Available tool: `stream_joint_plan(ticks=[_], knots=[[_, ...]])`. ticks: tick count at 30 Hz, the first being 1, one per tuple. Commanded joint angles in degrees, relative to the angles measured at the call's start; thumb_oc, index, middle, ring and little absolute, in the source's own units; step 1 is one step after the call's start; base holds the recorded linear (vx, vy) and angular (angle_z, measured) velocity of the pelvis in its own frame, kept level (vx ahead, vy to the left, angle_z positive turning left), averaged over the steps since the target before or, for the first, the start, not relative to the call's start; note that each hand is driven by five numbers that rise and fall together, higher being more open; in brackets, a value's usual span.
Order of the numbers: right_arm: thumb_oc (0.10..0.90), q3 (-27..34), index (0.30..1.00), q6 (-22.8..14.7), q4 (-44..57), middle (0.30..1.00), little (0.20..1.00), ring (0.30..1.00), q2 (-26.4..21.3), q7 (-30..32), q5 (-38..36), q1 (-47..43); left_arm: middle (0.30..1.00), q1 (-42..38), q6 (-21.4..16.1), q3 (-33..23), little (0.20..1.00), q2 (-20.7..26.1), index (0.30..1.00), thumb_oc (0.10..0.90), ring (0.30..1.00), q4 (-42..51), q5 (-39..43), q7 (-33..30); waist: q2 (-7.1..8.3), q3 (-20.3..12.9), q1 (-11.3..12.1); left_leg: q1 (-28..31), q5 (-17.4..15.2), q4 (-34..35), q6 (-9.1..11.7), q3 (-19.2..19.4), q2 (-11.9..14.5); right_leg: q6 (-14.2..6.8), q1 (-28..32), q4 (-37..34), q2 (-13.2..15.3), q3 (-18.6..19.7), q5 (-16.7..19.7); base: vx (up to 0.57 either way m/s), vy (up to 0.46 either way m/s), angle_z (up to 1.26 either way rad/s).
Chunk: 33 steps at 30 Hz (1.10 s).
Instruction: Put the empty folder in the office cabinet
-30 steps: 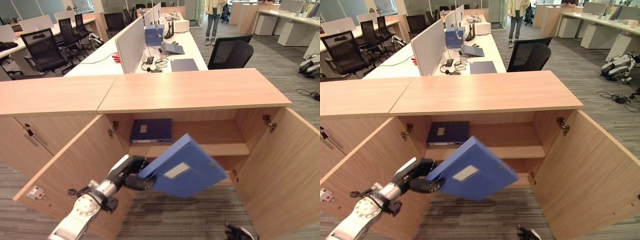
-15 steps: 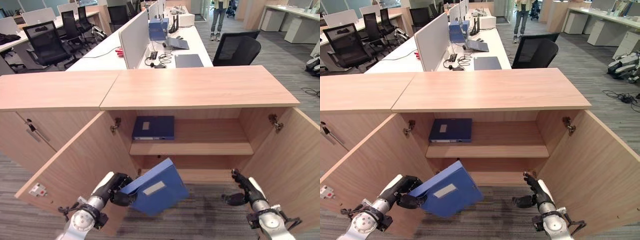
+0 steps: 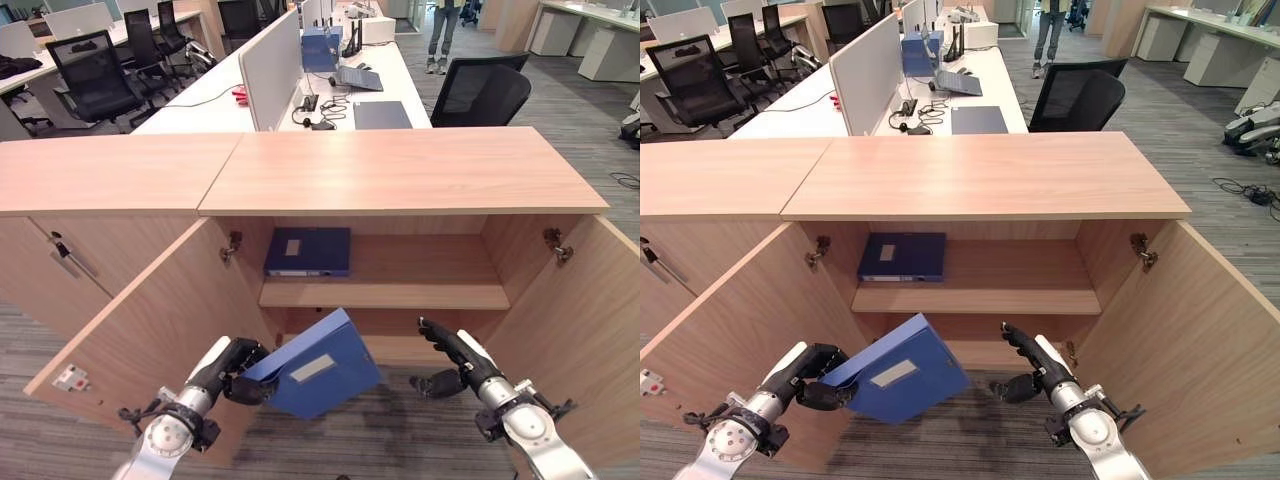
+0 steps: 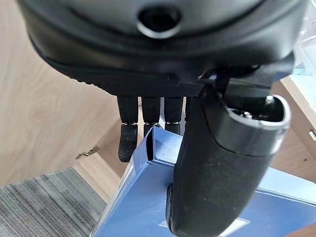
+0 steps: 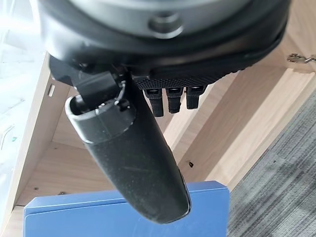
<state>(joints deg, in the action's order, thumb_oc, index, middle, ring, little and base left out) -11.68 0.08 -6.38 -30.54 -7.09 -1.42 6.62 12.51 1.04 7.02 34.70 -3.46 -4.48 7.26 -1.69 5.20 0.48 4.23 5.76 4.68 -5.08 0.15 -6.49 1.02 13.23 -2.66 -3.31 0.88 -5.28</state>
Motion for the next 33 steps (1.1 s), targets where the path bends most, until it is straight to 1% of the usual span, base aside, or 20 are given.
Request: stream_joint_plan(ticks=[1, 4, 8, 9, 14, 17, 19, 24, 26, 27, 29, 30, 31, 33], knots=[[0.8, 1.4, 0.9, -7.2, 6.2, 0.9, 0.9, 0.9, -2.5, -0.5, -4.9, -9.1, 0.3, -12.2, -8.1, -0.8, 0.3, 1.2, 0.3, 0.4, 0.3, 6.2, 10.0, 1.6, 1.57, -2.1, 0.8, 4.7, -8.3, 0.3, 2.7, -1.9, 1.1, -4.0, -1.8, -2.0, 2.9, -2.1, 4.8, 0.0, 0.0, 0.0], [0.8, 1.1, 0.9, -7.6, 5.2, 0.9, 0.9, 0.9, -3.0, -1.1, -5.3, -10.9, 0.3, -13.8, -8.8, 0.7, 0.3, 2.7, 0.3, 0.4, 0.3, 8.3, 15.9, 4.6, 1.48, -2.3, 0.7, 4.7, -8.3, 0.3, 2.8, -2.0, 1.1, -4.2, -1.8, -2.0, 3.0, -2.2, 4.8, 0.0, 0.0, 0.0], [0.8, 0.7, 0.9, -8.0, 3.6, 0.9, 0.9, 0.9, -3.5, -2.1, -5.7, -12.6, 0.3, -15.8, -9.3, 2.5, 0.3, 6.1, 0.3, 0.4, 0.3, 11.2, 22.5, 8.4, 1.45, -2.7, 0.6, 4.6, -8.4, 0.3, 2.8, -2.1, 1.0, -4.3, -1.9, -2.0, 3.0, -2.2, 4.8, 0.0, 0.0, 0.01], [0.8, 0.6, 0.9, -8.0, 3.3, 0.9, 0.9, 0.9, -4.0, -2.6, -5.9, -12.8, 0.3, -16.3, -9.3, 3.0, 0.3, 7.1, 0.3, 0.4, 0.3, 12.4, 25.0, 9.9, 1.39, -2.8, 0.6, 4.7, -8.4, 0.3, 2.8, -2.2, 1.0, -4.4, -1.9, -2.0, 3.0, -2.3, 4.8, 0.0, 0.0, 0.04], [0.8, -0.8, 0.9, -8.4, 2.1, 0.9, 0.9, 0.9, -3.6, -4.0, -8.3, -13.5, 0.3, -18.4, -8.9, 5.5, 0.3, 11.0, 0.3, 0.4, 0.3, 16.2, 31.9, 13.9, 1.43, -3.1, 0.6, 4.6, -8.3, 0.3, 2.9, -2.3, 0.9, -4.5, -1.7, -2.1, 3.1, -2.5, 4.9, 0.0, 0.0, 0.01], [0.8, -2.2, 0.9, -8.7, 1.9, 0.9, 0.9, 0.9, -3.3, -4.8, -9.4, -14.4, 0.3, -19.8, -8.5, 7.6, 0.3, 12.8, 0.3, 0.4, 0.3, 18.1, 34.9, 15.8, 1.45, -3.4, 0.6, 4.6, -8.3, 0.3, 2.9, -2.3, 0.9, -4.6, -1.7, -2.2, 3.1, -2.6, 4.9, 0.0, 0.0, 0.0], [0.8, -3.5, 0.9, -8.9, 1.8, 0.9, 0.9, 0.9, -3.1, -5.0, -9.4, -15.5, 0.3, -21.5, -8.0, 10.2, 0.3, 13.7, 0.3, 0.4, 0.3, 19.0, 36.7, 17.4, 1.46, -3.4, 0.5, 4.5, -8.3, 0.3, 2.9, -2.3, 0.9, -4.6, -1.8, -2.1, 3.1, -2.6, 5.0, 0.0, 0.0, 0.0], [0.8, -6.7, 0.9, -9.7, 1.5, 0.9, 0.9, 0.9, -3.6, -5.4, -9.3, -19.4, 0.3, -25.8, -8.1, 15.5, 0.3, 16.2, 0.3, 0.4, 0.3, 20.6, 38.8, 19.3, 1.55, -3.6, 0.7, 4.6, -8.2, 0.3, 3.0, -2.2, 0.9, -4.7, -1.8, -2.2, 3.1, -2.6, 5.2, 0.0, 0.0, 0.0], [0.587, -7.7, 0.58, -9.7, 1.4, 0.58, 0.58, 0.58, -4.1, -5.9, -9.7, -20.6, 0.3, -26.9, -8.1, 16.4, 0.3, 16.9, 0.3, 0.4, 0.3, 20.9, 39.4, 19.8, 1.6, -3.6, 0.8, 4.6, -8.2, 0.3, 3.0, -2.2, 0.9, -4.7, -1.8, -2.2, 3.1, -2.6, 5.2, 0.0, 0.0, 0.0], [0.4, -9.4, 0.3, -9.9, 1.7, 0.3, 0.3, 0.3, -5.1, -7.3, -11.3, -22.4, 0.3, -28.4, -8.5, 17.7, 0.3, 17.9, 0.3, 0.4, 0.3, 21.2, 40.0, 20.3, 1.73, -3.6, 0.8, 4.9, -8.6, 0.3, 3.0, -2.2, 0.9, -4.8, -1.4, -2.3, 3.1, -2.5, 5.0, 0.0, 0.0, 0.0], [0.4, -10.0, 0.3, -9.6, 2.6, 0.3, 0.3, 0.3, -6.0, -9.0, -13.6, -22.7, 0.3, -29.2, -8.7, 18.2, 0.3, 18.6, 0.3, 0.4, 0.3, 21.4, 40.1, 21.1, 1.78, -3.7, 0.8, 4.6, -8.1, 0.3, 3.2, -2.1, 1.0, -4.8, -1.7, -2.3, 3.1, -2.7, 5.3, 0.0, 0.0, 0.0], [0.4, -10.7, 0.3, -9.3, 3.4, 0.3, 0.3, 0.3, -5.5, -10.6, -16.6, -22.1, 0.3, -29.3, -9.0, 18.6, 0.3, 18.2, 0.3, 0.4, 0.3, 20.9, 39.8, 21.4, 1.86, -3.8, 0.8, 4.6, -8.2, 0.3, 3.2, -2.1, 1.0, -4.8, -1.7, -2.3, 3.1, -2.7, 5.2, 0.0, 0.0, 0.0], [0.4, -10.7, 0.3, -9.3, 3.4, 0.3, 0.3, 0.3, -5.5, -10.6, -16.6, -22.1, 0.3, -29.3, -9.0, 18.7, 0.3, 18.2, 0.3, 0.4, 0.3, 20.9, 39.8, 21.4, 1.87, -3.8, 0.8, 4.6, -8.2, 0.3, 3.2, -2.1, 1.0, -4.8, -1.7, -2.3, 3.1, -2.7, 5.2, 0.0, 0.0, 0.0], [0.4, -10.8, 0.3, -8.6, 2.1, 0.3, 0.3, 0.3, -3.3, -11.1, -21.6, -20.9, 0.3, -29.5, -9.1, 18.9, 0.3, 17.6, 0.3, 0.4, 0.3, 19.9, 39.3, 21.4, 1.9, -3.7, 0.8, 5.0, -8.6, 0.3, 3.2, -2.2, 1.0, -4.8, -1.4, -2.3, 3.1, -2.8, 4.9, 0.0, 0.0, 0.0]])
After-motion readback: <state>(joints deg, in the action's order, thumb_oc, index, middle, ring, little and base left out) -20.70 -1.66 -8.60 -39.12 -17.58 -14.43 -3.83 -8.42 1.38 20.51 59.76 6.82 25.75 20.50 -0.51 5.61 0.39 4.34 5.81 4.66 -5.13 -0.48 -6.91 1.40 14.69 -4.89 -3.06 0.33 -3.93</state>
